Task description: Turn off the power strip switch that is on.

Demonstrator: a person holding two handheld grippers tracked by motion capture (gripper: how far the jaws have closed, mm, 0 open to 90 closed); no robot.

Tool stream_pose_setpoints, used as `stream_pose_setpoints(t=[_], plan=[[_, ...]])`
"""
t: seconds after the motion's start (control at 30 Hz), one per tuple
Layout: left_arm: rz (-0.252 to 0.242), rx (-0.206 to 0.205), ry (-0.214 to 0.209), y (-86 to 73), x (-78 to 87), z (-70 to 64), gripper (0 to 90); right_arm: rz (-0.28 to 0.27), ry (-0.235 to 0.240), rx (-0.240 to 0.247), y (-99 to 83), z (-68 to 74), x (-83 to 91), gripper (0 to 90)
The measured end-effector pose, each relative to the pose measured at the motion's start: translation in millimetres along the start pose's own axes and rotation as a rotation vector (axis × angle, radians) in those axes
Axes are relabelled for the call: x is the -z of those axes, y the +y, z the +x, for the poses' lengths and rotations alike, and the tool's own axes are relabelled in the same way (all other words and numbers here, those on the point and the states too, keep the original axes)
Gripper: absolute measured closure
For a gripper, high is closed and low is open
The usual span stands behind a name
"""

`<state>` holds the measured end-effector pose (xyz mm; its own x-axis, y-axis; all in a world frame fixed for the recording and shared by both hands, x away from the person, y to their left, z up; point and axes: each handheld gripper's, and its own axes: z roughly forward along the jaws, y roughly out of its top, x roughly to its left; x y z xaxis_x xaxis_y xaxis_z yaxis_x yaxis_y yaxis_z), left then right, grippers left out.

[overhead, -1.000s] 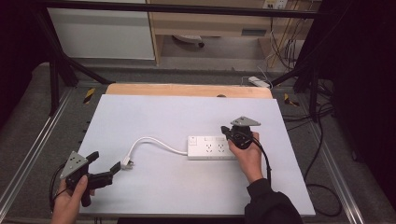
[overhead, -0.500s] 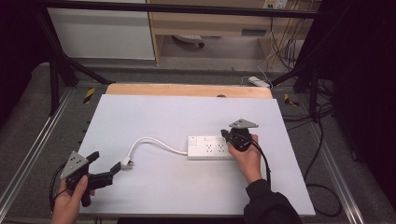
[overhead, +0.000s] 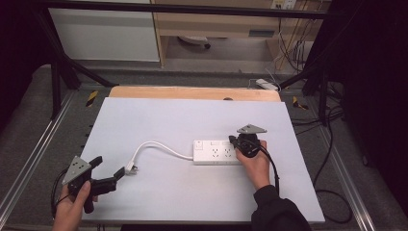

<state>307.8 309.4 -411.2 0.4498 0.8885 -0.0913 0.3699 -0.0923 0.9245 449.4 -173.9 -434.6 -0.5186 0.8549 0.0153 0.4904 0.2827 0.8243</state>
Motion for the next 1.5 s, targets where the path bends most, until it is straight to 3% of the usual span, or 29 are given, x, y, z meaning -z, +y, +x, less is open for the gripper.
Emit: stream_pose_setpoints(t=[1.5], plan=[[0.008, -0.006, -0.004, -0.2, -0.5, -1.1, 4.6, -0.004, -0.019, 0.0, -6.4, 3.0, -3.1, 90.0]])
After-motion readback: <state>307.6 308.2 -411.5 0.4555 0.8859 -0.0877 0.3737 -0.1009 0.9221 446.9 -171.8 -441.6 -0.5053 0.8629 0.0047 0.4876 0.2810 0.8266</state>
